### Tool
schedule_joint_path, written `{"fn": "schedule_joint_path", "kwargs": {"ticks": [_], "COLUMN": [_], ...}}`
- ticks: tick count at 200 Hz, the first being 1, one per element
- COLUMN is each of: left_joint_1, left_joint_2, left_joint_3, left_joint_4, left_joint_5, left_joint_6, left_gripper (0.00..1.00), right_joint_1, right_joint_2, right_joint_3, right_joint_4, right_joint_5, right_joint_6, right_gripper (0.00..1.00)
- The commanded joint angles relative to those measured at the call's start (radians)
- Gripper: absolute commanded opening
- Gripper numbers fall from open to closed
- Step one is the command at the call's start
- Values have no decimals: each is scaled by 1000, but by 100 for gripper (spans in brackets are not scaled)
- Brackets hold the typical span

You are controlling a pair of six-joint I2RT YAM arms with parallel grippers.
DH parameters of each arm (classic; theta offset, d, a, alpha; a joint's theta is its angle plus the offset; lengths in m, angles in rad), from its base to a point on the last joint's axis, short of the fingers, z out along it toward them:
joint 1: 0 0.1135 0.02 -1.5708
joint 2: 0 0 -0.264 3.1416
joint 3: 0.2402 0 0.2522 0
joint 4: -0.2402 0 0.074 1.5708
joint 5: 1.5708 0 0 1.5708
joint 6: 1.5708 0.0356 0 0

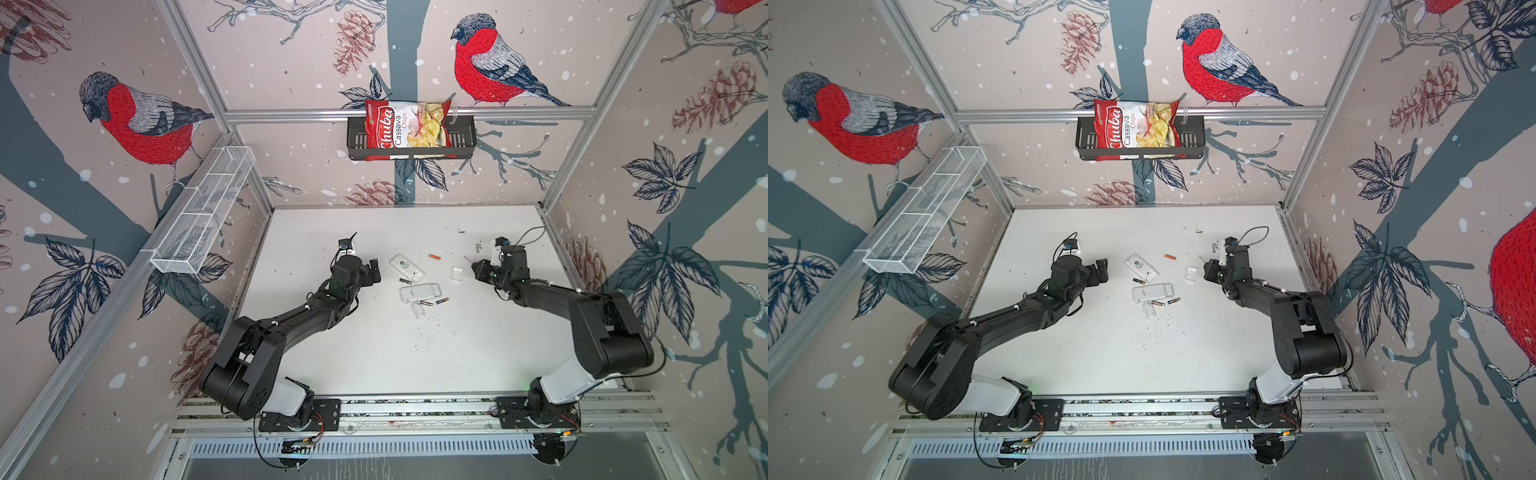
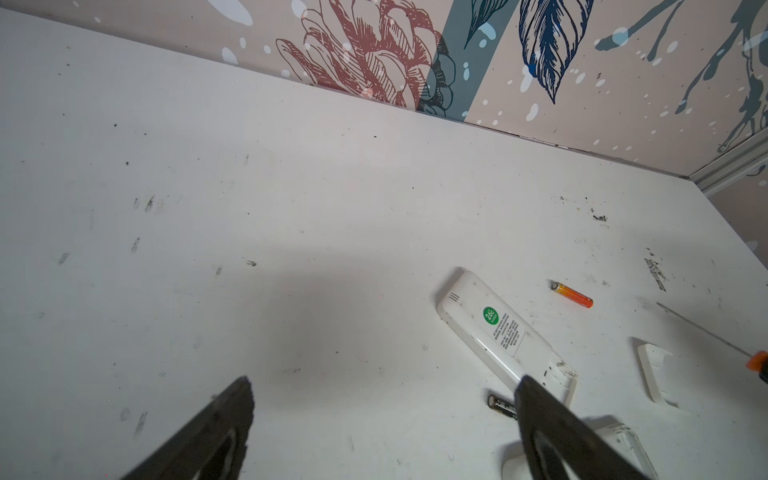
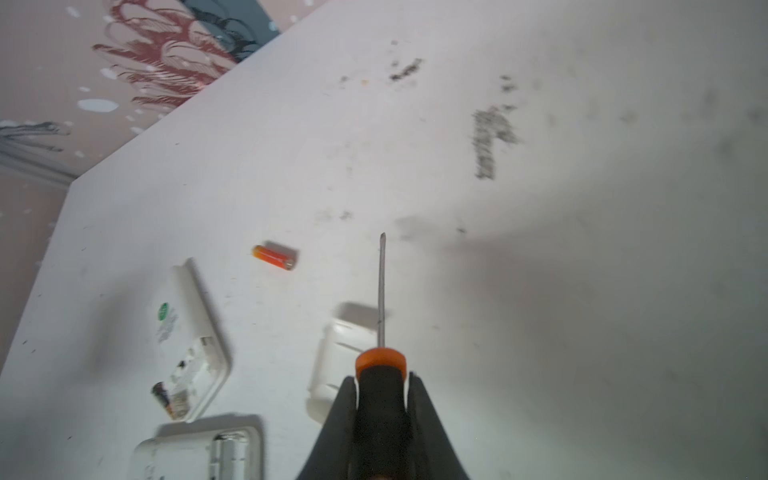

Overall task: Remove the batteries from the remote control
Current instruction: 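Lower and release the screwdriver onto the table with the right gripper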

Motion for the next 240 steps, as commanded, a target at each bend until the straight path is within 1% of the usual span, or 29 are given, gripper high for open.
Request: {"fn": "schedule_joint_path", "kwargs": {"ticks": [1, 35, 43, 64, 82, 104, 125, 145, 163, 171, 190, 204, 221, 227, 230, 240], "left_joint_1": [1, 1, 2, 1, 2, 1, 1, 1, 4, 4, 5, 7, 9, 14, 17, 39], "left_joint_2": [-26, -68, -81, -117, -155, -208, -251, -281, -306, -321, -349, -352, -348, -342, -339, -324], "left_joint_3": [-21, -64, -76, -106, -133, -171, -191, -189, -172, -159, -137, -136, -133, -130, -127, -109], "left_joint_4": [21, 38, 41, 44, 43, 51, 39, -1, -53, -74, -77, -58, -27, -20, -16, -13], "left_joint_5": [-23, -40, -46, -63, -83, -110, -150, -217, -276, -294, -342, -398, -450, -469, -476, -478], "left_joint_6": [4, 0, -3, -11, -23, -39, -59, -85, -112, -112, -75, -67, -26, -4, 8, 51], "left_gripper": [97, 97, 97, 97, 97, 97, 97, 97, 97, 97, 97, 97, 97, 97, 97, 97], "right_joint_1": [2, 25, 39, 79, 96, 101, 99, 93, 80, 73, 52, 35, 13, 7, 5, 6], "right_joint_2": [-19, 12, 20, 16, 7, -16, -68, -151, -255, -300, -404, -442, -464, -467, -469, -474], "right_joint_3": [-66, -124, -129, -144, -162, -182, -193, -189, -184, -187, -197, -208, -217, -224, -228, -250], "right_joint_4": [129, 169, 167, 165, 168, 168, 155, 117, 88, 84, 97, 120, 152, 169, 181, 228], "right_joint_5": [53, 53, 62, 100, 122, 132, 141, 167, 207, 236, 315, 360, 419, 426, 427, 452], "right_joint_6": [54, 86, 91, 102, 111, 117, 111, 83, 40, 17, -40, -66, -70, -77, -87, -121], "right_gripper": [2, 8, 13, 28, 35, 37, 38, 41, 44, 49, 62, 73, 86, 93, 99, 99]}}
